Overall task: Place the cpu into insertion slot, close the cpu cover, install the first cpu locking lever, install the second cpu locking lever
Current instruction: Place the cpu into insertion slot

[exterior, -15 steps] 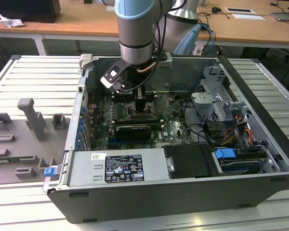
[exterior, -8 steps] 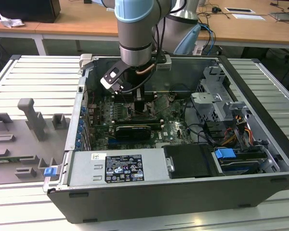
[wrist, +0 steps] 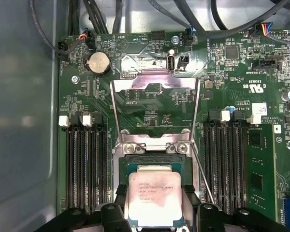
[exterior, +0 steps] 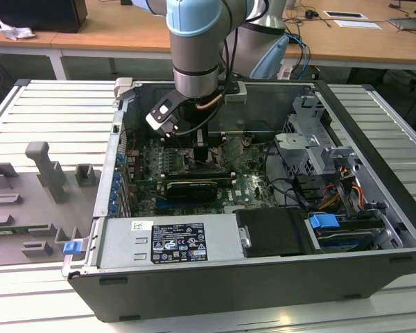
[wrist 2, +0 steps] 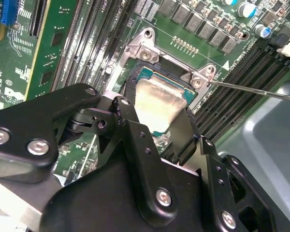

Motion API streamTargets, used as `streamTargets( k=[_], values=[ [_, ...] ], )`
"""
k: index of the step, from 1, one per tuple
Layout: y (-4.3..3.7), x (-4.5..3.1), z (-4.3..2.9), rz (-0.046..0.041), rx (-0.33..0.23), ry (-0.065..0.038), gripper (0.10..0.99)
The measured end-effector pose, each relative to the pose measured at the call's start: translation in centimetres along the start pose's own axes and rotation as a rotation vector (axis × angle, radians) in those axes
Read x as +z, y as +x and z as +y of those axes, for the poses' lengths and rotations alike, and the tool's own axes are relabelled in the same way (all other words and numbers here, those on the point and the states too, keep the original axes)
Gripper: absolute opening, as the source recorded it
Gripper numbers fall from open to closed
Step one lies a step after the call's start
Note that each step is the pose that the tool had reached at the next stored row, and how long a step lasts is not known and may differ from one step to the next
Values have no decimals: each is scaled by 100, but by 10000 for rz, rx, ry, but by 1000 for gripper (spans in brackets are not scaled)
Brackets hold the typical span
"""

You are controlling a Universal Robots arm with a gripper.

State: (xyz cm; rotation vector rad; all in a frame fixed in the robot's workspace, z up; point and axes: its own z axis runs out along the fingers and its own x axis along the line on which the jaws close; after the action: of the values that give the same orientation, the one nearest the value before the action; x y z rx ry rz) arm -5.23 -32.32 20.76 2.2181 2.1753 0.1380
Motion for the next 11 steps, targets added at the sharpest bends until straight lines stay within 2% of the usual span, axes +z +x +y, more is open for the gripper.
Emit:
streamTargets(
  k=[6,11],
  values=[
    [-1,40,15,-80,153,-6,525],
    [-2,49,16,-85,204,-9,525]
  ],
)
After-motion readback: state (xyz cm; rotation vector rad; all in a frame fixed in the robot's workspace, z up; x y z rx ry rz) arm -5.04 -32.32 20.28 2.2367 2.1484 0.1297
